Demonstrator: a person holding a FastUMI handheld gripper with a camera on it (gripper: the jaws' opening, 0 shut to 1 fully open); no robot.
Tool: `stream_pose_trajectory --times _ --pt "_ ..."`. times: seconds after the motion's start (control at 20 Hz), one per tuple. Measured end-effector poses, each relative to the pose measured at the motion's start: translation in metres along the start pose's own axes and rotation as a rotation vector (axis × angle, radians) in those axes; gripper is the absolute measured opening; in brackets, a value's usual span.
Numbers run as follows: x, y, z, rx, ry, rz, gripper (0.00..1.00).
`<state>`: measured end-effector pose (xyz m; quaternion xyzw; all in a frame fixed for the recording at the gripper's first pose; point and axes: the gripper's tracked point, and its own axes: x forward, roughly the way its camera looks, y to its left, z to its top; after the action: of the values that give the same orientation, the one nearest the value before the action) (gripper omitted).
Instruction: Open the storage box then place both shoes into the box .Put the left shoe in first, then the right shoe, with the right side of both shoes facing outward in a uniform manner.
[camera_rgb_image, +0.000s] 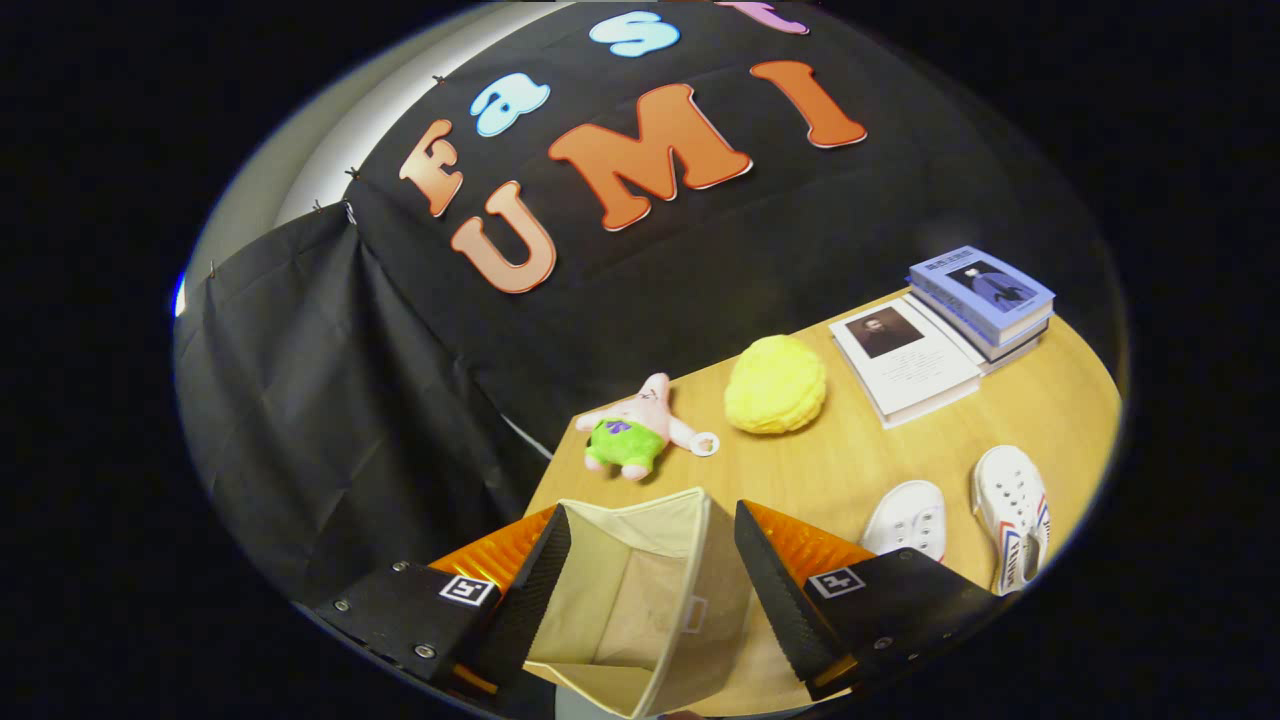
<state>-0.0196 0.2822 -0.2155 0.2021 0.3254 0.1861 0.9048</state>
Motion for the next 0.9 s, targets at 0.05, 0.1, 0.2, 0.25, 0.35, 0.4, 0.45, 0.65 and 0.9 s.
stream_pose_trajectory --times 0.05,0.1,0.2,0.25,0.35,0.4,0.45,0.65,0.9 --pt "-0.003 -0.017 0.001 -0.009 -0.017 -0.044 0.98" --pt "-0.006 -0.035 0.002 -0.023 -0.031 -0.09 0.98" --pt "-0.013 -0.074 -0.001 -0.061 -0.049 -0.196 0.98" --pt "-0.015 -0.09 -0.004 -0.073 -0.051 -0.24 0.98" --pt "-0.021 -0.116 -0.014 -0.077 -0.044 -0.298 0.98" --pt "-0.024 -0.129 -0.02 -0.074 -0.048 -0.324 0.98" --pt "-0.027 -0.14 -0.025 -0.075 -0.048 -0.352 0.98" --pt "-0.027 -0.182 -0.058 -0.092 -0.015 -0.439 0.97" --pt "-0.014 -0.206 -0.104 -0.054 0.072 -0.451 0.79"
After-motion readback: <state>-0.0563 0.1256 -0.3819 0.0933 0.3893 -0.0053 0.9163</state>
